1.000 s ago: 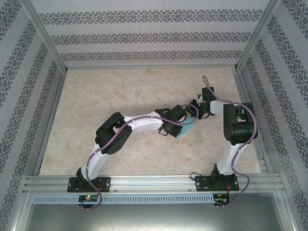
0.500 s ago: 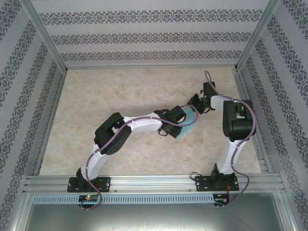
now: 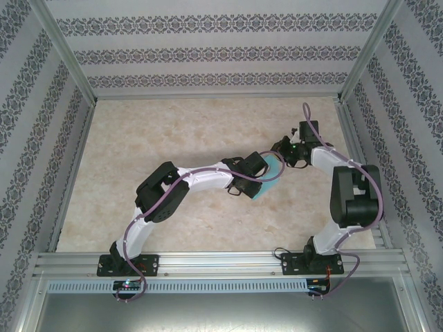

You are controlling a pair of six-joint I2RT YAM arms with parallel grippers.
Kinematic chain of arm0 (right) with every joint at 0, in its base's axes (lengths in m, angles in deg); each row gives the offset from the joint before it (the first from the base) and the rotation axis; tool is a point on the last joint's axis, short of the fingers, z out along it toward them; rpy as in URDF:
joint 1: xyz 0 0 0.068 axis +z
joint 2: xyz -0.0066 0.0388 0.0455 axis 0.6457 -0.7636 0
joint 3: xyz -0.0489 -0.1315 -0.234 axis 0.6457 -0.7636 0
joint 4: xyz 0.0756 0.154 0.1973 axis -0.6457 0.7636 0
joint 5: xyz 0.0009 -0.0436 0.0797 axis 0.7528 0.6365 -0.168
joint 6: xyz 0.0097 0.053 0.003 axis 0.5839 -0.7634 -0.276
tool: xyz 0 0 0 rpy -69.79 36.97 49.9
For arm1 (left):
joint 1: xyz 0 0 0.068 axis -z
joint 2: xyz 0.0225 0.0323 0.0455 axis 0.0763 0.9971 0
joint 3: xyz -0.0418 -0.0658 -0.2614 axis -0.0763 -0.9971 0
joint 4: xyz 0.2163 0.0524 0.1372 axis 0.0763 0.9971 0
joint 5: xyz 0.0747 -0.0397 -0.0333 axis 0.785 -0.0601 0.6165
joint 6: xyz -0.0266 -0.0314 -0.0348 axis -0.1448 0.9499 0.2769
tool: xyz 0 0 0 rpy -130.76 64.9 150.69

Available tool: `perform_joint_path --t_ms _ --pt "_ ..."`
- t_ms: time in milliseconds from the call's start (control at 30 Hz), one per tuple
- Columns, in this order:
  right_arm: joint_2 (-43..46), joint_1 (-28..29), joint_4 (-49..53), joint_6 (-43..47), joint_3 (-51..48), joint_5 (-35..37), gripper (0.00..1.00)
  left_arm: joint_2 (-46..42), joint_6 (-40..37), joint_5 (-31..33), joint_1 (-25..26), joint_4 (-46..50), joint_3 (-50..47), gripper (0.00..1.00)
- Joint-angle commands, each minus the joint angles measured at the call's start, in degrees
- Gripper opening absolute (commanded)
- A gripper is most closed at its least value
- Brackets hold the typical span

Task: Fold a paper plane with a square sheet of paper (pick it up from the middle)
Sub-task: Fourth fold the wing at the center of the table.

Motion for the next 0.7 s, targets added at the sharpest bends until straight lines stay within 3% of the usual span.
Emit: perform_joint_path --t_ms 0,233,400,567,667 --pt "0.3 1.6 1.6 1.3 -3.8 -5.3 0.07 8.3 -2.2 5.1 -1.1 11.7 -6.1 0.21" --pt "-1.5 3.6 -4.5 -2.0 -8.9 -10.4 0.07 8.2 -2.3 4.2 -1.1 11.4 -5.4 0.21" --pt "-5.7 5.2 -3.3 -2.8 -5.8 -10.6 0.05 8.7 -2.6 4.5 -1.1 11.5 -5.1 0.21" --pt "-9.1 3.4 -5.8 -4.1 -5.6 -10.8 0.03 8.2 -2.7 4.6 -1.2 11.4 -5.6 0.21" --pt "-11.1 3.5 -1.9 -1.6 -3.7 -11.0 0.03 8.2 -2.8 4.5 -1.1 11.4 -5.6 0.21"
